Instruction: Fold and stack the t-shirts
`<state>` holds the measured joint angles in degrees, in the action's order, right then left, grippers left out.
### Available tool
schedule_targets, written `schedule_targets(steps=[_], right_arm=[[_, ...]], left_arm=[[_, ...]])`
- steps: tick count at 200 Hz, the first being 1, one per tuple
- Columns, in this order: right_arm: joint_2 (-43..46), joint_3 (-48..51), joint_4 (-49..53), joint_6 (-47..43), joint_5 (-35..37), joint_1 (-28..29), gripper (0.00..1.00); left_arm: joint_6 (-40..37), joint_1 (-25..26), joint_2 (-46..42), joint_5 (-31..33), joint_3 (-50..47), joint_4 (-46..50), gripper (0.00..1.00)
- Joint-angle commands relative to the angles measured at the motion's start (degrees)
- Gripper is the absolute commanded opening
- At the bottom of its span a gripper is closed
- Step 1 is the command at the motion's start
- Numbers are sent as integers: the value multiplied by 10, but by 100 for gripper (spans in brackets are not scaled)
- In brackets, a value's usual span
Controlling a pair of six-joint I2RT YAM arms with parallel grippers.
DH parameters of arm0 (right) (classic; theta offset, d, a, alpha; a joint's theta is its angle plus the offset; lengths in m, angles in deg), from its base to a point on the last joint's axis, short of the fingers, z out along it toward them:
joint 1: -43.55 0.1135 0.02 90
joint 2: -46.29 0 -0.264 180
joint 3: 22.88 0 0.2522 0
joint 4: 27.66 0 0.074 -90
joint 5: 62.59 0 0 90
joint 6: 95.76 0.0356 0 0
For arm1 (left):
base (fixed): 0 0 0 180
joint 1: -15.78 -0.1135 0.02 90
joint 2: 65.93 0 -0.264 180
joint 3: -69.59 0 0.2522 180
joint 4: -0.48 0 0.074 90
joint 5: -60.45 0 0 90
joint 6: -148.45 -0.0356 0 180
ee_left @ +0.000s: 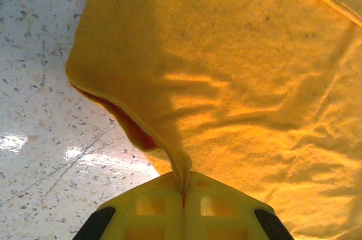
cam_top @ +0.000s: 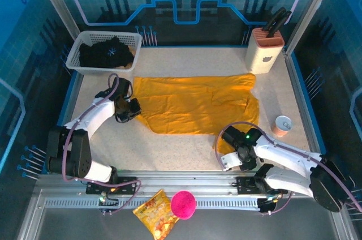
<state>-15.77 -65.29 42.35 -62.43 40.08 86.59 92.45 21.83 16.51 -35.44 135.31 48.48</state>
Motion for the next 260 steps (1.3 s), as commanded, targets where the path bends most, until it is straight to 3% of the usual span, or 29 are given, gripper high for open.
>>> schedule_targets(steps=[1, 30, 53, 106, 151, 198, 236, 260], right_arm=[[-16, -4, -16, -7, 2, -5, 41], [-37, -18, -14, -6, 10, -3, 27], [-46, -41, 14, -11, 23, -3, 0], [-21, -124, 182, 5, 35, 5, 0], [6, -192, 313, 72, 6, 93, 0], [24, -277, 363, 88, -30, 120, 0], [44, -270, 323, 73, 59, 113, 0], [24, -267, 250, 90, 123, 66, 0]], left_arm=[[-15, -4, -19, -10, -7, -1, 0], [-17, -6, -24, -12, -10, -5, 0], [-21, -8, -24, -17, -11, -8, 0], [-17, -9, -41, -21, -23, -5, 0], [-1, -9, -49, -25, -39, -11, 0], [6, -9, -91, -7, -55, 19, 0], [11, -10, -124, 18, -48, 55, 0], [16, -15, -130, 36, -32, 76, 0]])
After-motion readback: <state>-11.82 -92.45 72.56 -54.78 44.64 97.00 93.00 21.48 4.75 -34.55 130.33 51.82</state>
